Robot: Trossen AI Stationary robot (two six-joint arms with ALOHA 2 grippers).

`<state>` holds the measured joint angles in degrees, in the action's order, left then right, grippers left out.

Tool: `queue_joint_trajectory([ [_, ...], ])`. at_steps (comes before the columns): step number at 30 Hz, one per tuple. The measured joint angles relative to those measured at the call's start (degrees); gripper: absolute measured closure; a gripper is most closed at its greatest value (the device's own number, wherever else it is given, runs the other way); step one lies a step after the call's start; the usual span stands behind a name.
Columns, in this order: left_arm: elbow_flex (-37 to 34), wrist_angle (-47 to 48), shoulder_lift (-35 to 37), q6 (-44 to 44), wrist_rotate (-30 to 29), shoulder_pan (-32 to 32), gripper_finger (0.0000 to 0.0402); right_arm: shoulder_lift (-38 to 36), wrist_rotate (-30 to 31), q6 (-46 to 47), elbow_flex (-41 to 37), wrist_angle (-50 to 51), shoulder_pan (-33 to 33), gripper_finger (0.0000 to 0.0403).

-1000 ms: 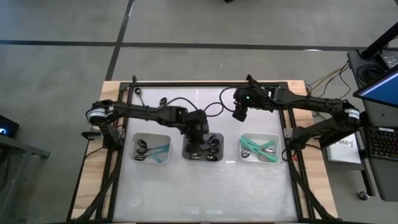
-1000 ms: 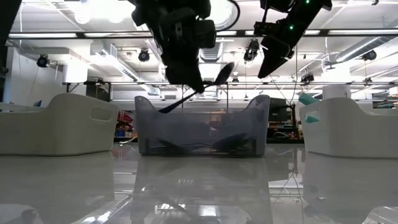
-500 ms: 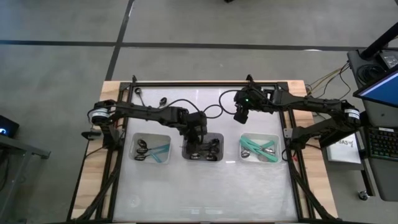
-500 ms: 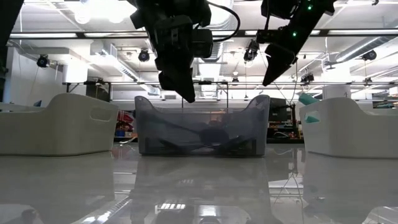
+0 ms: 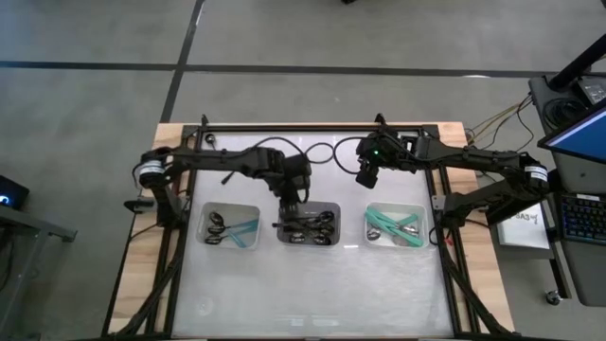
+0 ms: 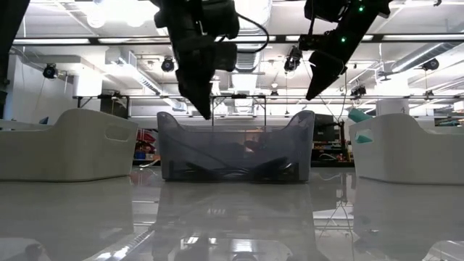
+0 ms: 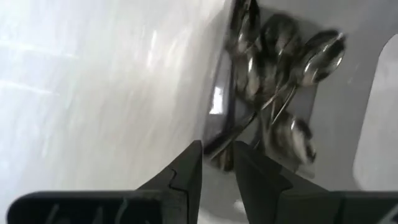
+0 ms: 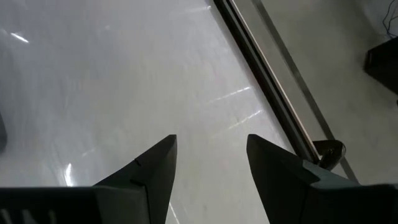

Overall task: Sort silverware by color (type)
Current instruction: Put the black spoon into the black bin

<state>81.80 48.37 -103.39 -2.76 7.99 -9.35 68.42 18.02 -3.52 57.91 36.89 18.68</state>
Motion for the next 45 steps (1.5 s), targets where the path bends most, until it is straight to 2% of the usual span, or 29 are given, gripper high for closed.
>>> queue_joint_trajectory([
  [5,-1.4,4.1,1.8,3.5,-0.1,-4.0,0.0326,0.0,0.0,-0.1,0.0,0.0,0.0,0.0216],
  [10,-8.6,3.1,6.9,4.2,-2.9,-9.7,0.0326,0.0,0.0,-0.1,0.0,-0.3,0.1,0.0216],
  [13,-15.2,-0.5,10.7,3.8,-5.3,-14.7,0.0326,0.0,0.0,-0.1,0.0,-1.0,0.1,0.0216],
  [18,-26.9,-11.9,15.2,-0.2,-6.8,-23.9,0.0326,0.0,0.0,-0.3,0.0,-3.0,0.1,0.0216],
  [21,-31.8,-16.4,16.2,-4.7,-8.9,-28.8,0.0326,0.0,0.0,-0.4,0.0,-3.7,0.1,0.0216],
  [24,-34.8,-17.5,16.0,-5.4,-9.3,-32.2,0.0326,0.0,0.0,-0.5,0.0,-4.5,0.1,0.0216],
  [31,-37.6,-19.5,15.3,-4.1,-15.6,-33.9,0.0326,0.0,0.0,-0.5,0.0,-6.1,0.1,0.0216],
  [45,-37.3,-19.9,9.7,-4.2,-16.6,-34.0,0.0326,0.0,0.0,-0.1,0.0,-5.9,0.1,0.0216],
])
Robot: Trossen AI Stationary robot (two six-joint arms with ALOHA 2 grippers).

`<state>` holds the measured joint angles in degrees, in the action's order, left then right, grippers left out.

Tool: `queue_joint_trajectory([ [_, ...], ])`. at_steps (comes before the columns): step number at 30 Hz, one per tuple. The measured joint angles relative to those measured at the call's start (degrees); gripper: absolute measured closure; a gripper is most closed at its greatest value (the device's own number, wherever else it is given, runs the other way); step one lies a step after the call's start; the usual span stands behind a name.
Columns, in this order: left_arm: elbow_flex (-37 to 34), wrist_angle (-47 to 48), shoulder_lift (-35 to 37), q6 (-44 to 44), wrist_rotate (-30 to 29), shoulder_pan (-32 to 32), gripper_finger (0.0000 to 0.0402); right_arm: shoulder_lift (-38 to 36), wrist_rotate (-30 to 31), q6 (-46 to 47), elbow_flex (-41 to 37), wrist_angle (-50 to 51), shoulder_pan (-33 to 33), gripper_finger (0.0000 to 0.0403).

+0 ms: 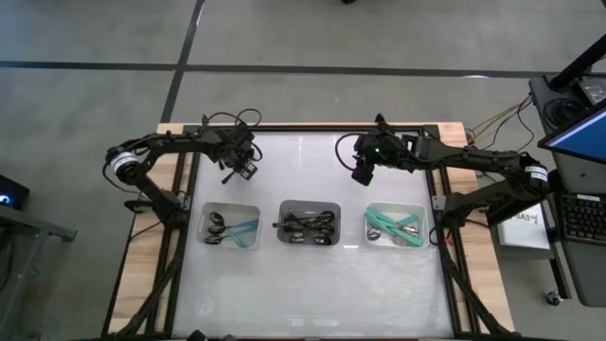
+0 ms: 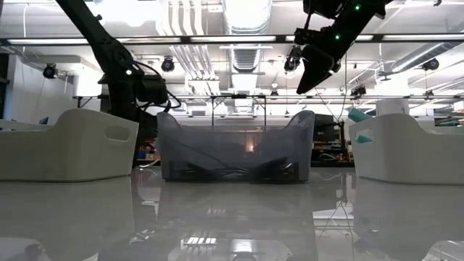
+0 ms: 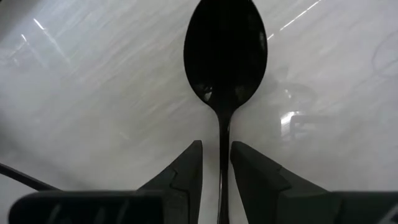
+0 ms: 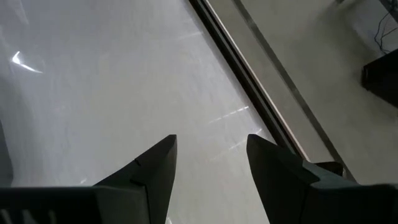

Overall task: Sort silverware by color (type)
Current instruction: Put the black spoon into the black bin

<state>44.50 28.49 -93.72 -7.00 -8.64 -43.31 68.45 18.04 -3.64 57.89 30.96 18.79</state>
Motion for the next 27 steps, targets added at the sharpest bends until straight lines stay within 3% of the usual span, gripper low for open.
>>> queue_joint_trajectory([
  [6,0.2,-0.4,-0.5,-1.2,0.0,0.0,0.0335,0.0,0.0,0.0,0.0,0.0,0.0,0.0216],
  [11,0.9,-0.3,0.0,-1.7,0.5,0.0,0.0392,0.0,0.0,0.0,0.0,0.0,0.0,0.0216],
  [20,3.7,-1.2,3.4,-2.1,0.5,0.0,0.0399,0.0,0.0,0.1,0.0,0.2,0.0,0.0216],
  [27,5.4,-4.2,8.7,-1.7,8.6,2.2,0.0401,0.0,0.0,0.1,0.0,0.3,0.0,0.0216],
])
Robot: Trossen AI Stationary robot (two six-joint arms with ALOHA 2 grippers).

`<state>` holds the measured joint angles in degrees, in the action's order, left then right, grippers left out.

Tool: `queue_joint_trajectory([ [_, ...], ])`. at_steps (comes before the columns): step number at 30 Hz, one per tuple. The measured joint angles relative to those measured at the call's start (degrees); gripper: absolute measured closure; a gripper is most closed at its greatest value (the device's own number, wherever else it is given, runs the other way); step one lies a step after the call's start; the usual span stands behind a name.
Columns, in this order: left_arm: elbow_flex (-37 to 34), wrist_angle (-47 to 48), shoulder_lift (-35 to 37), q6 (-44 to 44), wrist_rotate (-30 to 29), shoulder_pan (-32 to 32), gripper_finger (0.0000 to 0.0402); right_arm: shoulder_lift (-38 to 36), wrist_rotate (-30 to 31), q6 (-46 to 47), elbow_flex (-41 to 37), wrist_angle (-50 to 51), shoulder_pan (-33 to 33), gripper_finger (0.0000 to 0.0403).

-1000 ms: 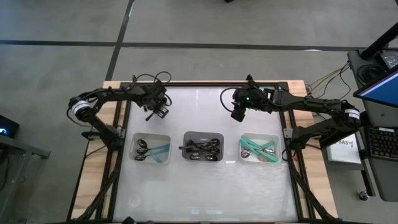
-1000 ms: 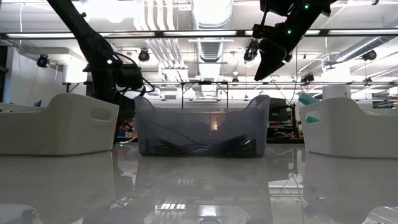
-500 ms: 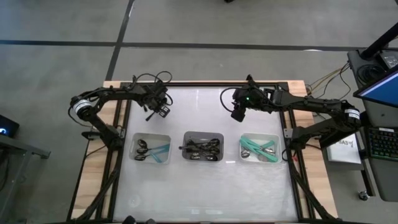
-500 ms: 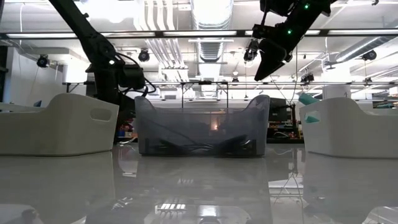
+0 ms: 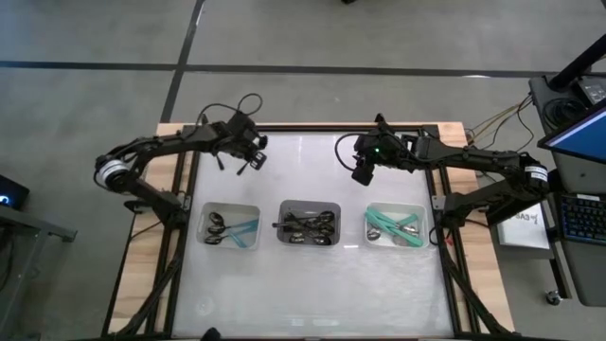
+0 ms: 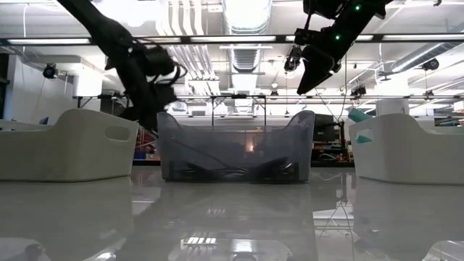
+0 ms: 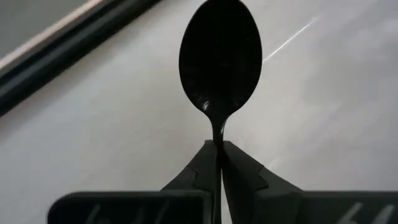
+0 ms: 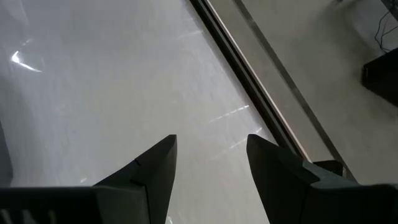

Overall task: Sort silverware by color (type)
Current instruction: Put the black spoon into the black bin

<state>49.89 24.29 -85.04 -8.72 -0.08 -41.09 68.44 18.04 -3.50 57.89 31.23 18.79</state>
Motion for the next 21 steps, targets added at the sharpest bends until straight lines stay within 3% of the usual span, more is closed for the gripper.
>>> queue_joint_trajectory([
  [8,0.3,-9.8,3.2,-1.4,8.1,11.0,0.0401,0.0,0.0,-0.1,0.0,-0.2,0.0,0.0216],
  [21,11.7,-12.9,0.0,-0.7,8.2,29.9,0.0401,0.0,0.0,0.0,0.0,-0.2,0.0,0.0216],
])
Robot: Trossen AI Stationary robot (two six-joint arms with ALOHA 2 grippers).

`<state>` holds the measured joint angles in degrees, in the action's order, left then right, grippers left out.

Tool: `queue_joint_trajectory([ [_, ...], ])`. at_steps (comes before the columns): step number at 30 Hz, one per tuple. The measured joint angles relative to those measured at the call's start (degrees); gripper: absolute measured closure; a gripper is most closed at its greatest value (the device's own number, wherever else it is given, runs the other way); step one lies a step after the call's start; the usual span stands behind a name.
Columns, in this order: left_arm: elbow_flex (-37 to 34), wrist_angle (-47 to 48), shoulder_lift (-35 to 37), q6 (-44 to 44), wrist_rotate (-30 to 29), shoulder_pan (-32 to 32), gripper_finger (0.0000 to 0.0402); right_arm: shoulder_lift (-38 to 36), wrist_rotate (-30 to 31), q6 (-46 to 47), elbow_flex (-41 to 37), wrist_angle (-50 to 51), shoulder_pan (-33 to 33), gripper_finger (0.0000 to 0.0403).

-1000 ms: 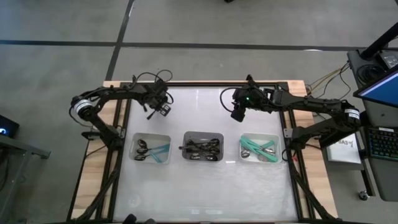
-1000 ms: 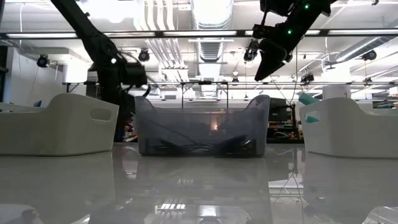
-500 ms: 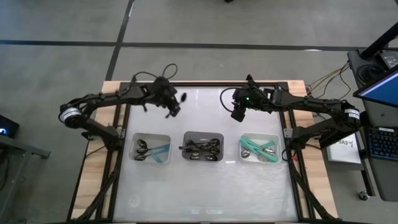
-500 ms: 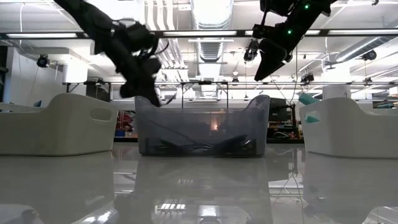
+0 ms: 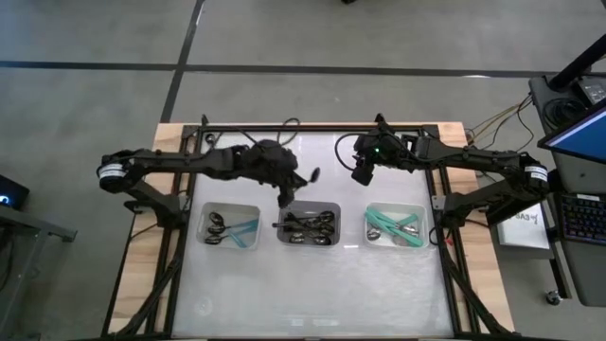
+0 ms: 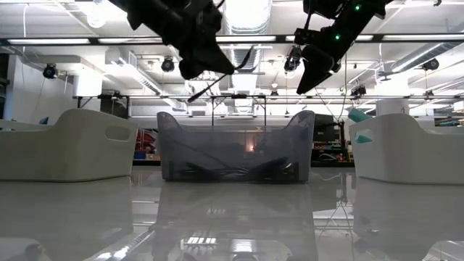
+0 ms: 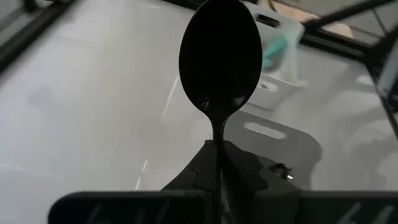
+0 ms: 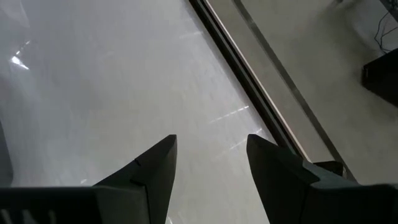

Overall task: Sort silverware by color (type)
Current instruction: Put the black spoon into the black bin

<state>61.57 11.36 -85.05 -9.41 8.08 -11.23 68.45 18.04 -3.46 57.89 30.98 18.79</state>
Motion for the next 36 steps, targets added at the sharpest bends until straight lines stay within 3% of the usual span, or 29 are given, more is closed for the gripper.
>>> queue_joint_trajectory([
  [13,2.9,0.3,-8.8,-2.5,0.1,6.1,0.0402,0.0,0.0,0.8,0.0,0.0,0.0,0.0216],
  [22,4.2,4.1,-10.5,-6.2,7.0,8.2,0.0401,0.0,0.0,3.5,-0.7,0.4,0.0,0.0216],
  [30,4.1,6.3,-10.5,-6.2,7.3,8.8,0.0366,0.0,0.0,5.8,-1.2,0.5,0.0,0.0216],
  [36,4.2,7.6,-10.5,-5.7,3.9,8.7,0.0337,0.0,0.0,6.4,-1.8,0.6,0.0,0.0216],
])
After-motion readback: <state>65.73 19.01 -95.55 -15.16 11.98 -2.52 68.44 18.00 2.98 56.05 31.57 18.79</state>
